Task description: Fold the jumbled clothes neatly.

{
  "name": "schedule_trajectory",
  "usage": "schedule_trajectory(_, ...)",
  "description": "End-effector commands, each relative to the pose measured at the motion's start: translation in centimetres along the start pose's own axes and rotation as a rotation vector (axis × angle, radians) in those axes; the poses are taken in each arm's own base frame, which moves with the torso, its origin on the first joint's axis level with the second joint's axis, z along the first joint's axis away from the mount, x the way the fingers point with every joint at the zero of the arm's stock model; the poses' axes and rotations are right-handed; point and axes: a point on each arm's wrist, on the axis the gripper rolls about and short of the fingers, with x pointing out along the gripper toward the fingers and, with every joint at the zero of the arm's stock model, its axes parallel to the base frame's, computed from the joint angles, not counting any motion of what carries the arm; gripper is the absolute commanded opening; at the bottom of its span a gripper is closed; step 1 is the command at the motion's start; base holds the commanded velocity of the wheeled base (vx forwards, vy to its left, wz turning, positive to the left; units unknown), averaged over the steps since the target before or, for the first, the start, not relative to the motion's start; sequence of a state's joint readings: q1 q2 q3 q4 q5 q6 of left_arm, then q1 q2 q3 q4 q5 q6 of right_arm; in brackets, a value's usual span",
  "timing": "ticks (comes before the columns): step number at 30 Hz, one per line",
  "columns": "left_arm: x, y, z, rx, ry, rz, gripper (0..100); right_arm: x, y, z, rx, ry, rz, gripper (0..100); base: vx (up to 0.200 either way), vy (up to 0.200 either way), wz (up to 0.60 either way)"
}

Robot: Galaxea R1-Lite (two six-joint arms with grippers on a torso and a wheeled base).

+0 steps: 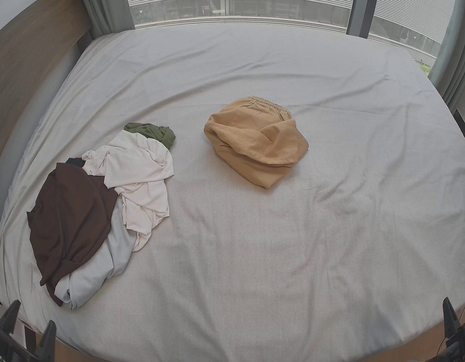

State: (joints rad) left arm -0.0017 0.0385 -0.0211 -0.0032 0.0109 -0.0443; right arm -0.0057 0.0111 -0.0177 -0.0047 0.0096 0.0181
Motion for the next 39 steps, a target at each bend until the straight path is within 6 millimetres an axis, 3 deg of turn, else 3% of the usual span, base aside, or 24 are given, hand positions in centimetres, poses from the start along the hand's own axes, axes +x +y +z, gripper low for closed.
schedule_trajectory(1,-0.37,0.04,-0.07,0.042,-0.03,0.027,100,0.08,-0.02,-0.51,-0.01,0.016,-0.006,100,0.0,0.0,0.0)
schedule_trajectory(7,-0.27,0.23,0.0,0.177,-0.056,0.119,100,0.08,-0.02,-0.52,-0.006,0.017,-0.007,100,0.0,0.0,0.0)
schedule_trajectory(11,-0.33,0.25,-0.07,0.149,-0.038,0.127,100,0.08,-0.02,-0.52,-0.006,0.017,-0.009,100,0.0,0.0,0.0)
schedule_trajectory(14,-0.32,0.08,-0.1,0.128,-0.023,0.045,100,0.08,-0.02,-0.52,-0.006,0.017,-0.009,100,0.0,0.0,0.0)
schedule_trajectory(16,-0.39,-0.29,0.08,0.047,0.031,-0.099,100,0.08,-0.01,-0.51,-0.01,0.016,-0.006,100,0.0,0.0,0.0)
schedule_trajectory(19,-0.38,-0.3,0.04,0.046,0.028,-0.128,100,0.08,-0.01,-0.51,-0.009,0.016,-0.006,100,0.0,0.0,0.0)
schedule_trajectory(22,-0.44,-0.25,0.01,0.046,-0.011,-0.097,100,0.08,-0.01,-0.51,-0.01,0.016,-0.004,100,0.0,0.0,0.0)
schedule_trajectory(26,-0.42,0.13,-0.04,0.076,-0.018,0.072,100,0.08,0.01,-0.51,-0.012,0.016,0.004,100,0.0,0.0,0.0)
schedule_trajectory(33,-0.38,-0.25,0.08,0.052,-0.007,-0.123,100,0.08,0.01,-0.51,-0.013,0.016,0.004,100,0.0,0.0,0.0)
schedule_trajectory(37,-0.4,-0.23,-0.01,0.048,-0.025,-0.096,100,0.08,0.02,-0.51,-0.015,0.016,0.005,100,0.0,0.0,0.0)
schedule_trajectory(39,-0.14,0.02,-0.67,0.053,-0.017,0.006,100,0.09,0.02,-0.5,-0.015,0.017,0.005,100,0.0,0.0,0.0)
